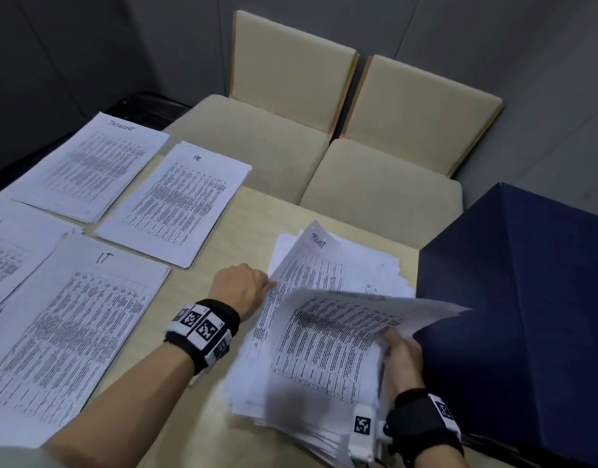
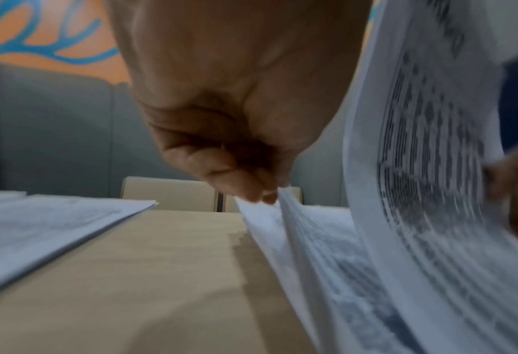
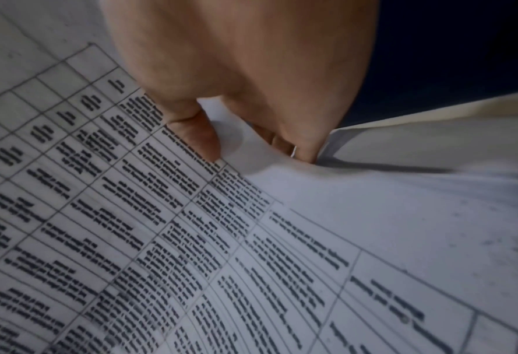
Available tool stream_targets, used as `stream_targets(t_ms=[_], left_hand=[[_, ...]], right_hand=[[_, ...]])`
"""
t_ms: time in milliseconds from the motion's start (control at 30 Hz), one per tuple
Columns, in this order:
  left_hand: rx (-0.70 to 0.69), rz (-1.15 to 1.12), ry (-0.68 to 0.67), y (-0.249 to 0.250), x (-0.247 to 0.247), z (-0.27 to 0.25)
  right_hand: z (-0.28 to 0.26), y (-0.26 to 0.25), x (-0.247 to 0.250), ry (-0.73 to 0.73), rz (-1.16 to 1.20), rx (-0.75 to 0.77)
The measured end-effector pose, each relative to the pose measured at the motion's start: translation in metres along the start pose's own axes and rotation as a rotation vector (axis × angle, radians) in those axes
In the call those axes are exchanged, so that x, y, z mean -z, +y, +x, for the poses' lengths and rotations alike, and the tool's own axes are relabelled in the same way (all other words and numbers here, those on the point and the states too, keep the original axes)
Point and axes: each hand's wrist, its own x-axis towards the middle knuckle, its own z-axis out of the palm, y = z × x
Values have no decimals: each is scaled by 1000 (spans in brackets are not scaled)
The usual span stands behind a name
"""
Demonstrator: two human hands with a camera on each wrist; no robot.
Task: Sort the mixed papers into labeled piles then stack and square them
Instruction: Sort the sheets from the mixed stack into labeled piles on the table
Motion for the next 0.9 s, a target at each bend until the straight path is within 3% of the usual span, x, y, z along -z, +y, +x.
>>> stream_targets(t_ms=[133,267,367,500,567,600,667,733,833,900], left_hand=[[-78,-373,96,-4,-3,-3],[-213,-1009,-103,-5,-8,-7],[-109,-1292,-192,-2,-11,-9],[27,-1487,-270,-4,-23,-11],[56,-1416,-255,-2,-25,-9],[119,-1312,-175,0,-27,-7],[351,-1035,64,-2,-35,-3],[503,-894,111,-4,-39,-2],[417,-784,-41,-1,-43,-4],[315,-662,-31,1,-42,-5]], right_hand=[[-1,-5,-2,-49,16,6],[-3,-8,-3,-109,-22,15],[-4,-8,-2,-91,-40,52],[-11,-9,2,-64,-40,58],[-14,-10,4,-114,-13,74],[-16,-11,4,-117,-21,86],[-18,-12,6,-118,-21,105],[-18,-11,7,-130,13,115],[-19,-10,9,-160,-23,142],[-19,-11,8,-129,-44,155]])
